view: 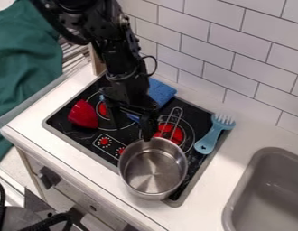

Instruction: Take the silver pot and put it on the top of the blue towel

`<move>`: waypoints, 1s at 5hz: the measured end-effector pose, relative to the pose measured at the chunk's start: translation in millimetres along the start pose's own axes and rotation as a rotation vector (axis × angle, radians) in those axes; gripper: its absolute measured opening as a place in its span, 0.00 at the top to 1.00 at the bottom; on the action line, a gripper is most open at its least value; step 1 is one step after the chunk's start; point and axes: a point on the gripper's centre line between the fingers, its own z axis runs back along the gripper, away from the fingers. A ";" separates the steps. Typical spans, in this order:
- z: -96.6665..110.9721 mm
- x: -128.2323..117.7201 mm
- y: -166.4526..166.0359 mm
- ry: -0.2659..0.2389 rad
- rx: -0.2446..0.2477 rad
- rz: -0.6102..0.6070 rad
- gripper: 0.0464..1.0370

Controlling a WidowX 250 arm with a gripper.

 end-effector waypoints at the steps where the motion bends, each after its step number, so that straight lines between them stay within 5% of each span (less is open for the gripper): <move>1: -12.4 3.7 2.7 0.037 -0.010 -0.010 0.03; 5: -26.3 -1.1 0.9 0.084 -0.038 -0.033 0.10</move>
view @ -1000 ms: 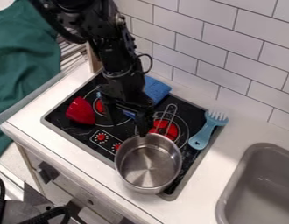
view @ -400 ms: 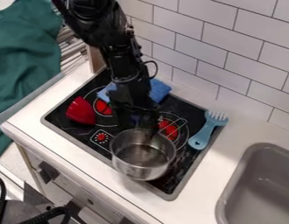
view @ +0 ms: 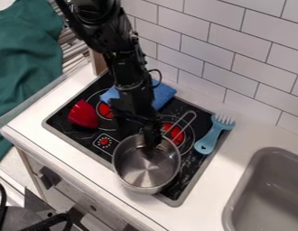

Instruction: Take the silver pot and put it on the top of the blue towel

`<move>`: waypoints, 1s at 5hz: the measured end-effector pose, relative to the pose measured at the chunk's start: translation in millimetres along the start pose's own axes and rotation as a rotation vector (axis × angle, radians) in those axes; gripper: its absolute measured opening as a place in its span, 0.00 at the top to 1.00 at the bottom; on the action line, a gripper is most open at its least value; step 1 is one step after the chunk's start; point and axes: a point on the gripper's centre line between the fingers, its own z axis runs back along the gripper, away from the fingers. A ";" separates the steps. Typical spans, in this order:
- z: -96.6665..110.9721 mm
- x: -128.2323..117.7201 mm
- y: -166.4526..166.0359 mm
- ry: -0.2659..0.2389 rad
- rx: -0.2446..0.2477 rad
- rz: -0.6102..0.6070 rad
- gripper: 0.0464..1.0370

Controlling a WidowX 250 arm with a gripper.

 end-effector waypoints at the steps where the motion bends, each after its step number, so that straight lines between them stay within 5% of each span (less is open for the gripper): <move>1: 4.4 -0.6 -2.5 -0.033 0.000 -0.011 0.40; 3: 4.0 3.7 -10.4 -0.059 -0.031 -0.072 0.91; 5: 5.0 6.1 -21.5 -0.034 -0.014 -0.100 0.99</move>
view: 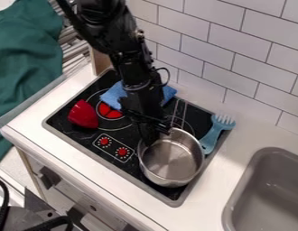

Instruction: Take the silver pot and put it on the top of the blue towel

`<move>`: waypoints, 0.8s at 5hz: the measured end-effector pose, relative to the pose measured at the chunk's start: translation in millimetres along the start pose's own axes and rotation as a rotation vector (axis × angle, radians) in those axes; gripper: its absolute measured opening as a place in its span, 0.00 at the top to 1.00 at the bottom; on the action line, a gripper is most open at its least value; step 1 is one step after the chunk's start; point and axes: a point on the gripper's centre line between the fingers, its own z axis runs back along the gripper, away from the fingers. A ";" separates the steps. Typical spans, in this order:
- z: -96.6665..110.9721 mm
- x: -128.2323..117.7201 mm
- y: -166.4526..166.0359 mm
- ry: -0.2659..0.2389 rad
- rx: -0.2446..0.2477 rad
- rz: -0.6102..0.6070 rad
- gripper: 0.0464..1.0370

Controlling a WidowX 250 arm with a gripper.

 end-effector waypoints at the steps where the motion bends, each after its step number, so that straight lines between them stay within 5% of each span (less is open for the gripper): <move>1: 25.1 1.4 -16.3 -0.107 0.065 0.070 0.99; 2: 49.6 -6.0 -28.9 -0.229 0.097 0.179 0.99; 3: 69.3 -11.3 -31.7 -0.385 0.098 0.411 0.99; 4: 65.6 0.4 -17.5 -0.426 0.142 0.654 0.99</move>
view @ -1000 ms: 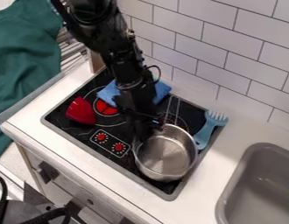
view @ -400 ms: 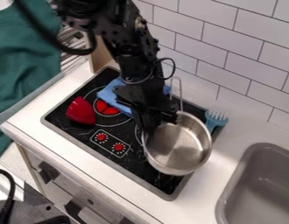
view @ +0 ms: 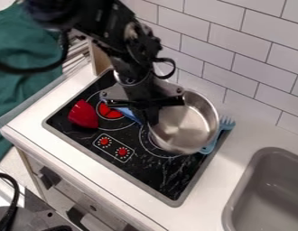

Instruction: Take the silver pot and put it on the top of the blue towel

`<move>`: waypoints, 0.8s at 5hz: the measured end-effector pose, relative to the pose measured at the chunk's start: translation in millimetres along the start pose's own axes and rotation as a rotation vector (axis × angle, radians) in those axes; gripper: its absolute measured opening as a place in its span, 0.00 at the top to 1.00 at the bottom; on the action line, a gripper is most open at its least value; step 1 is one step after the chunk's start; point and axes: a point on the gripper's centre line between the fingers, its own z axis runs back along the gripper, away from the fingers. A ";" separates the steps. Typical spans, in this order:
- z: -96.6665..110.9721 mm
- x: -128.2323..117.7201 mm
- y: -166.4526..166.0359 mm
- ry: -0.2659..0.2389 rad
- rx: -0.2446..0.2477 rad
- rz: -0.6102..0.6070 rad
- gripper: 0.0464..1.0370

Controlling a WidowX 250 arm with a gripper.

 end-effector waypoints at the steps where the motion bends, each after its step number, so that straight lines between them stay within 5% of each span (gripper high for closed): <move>1: -22.0 20.0 -4.3 0.021 0.034 0.111 0.99; 2: -44.8 38.7 0.7 0.062 0.096 0.200 0.99; 4: -65.3 69.0 36.9 0.041 0.177 0.423 0.99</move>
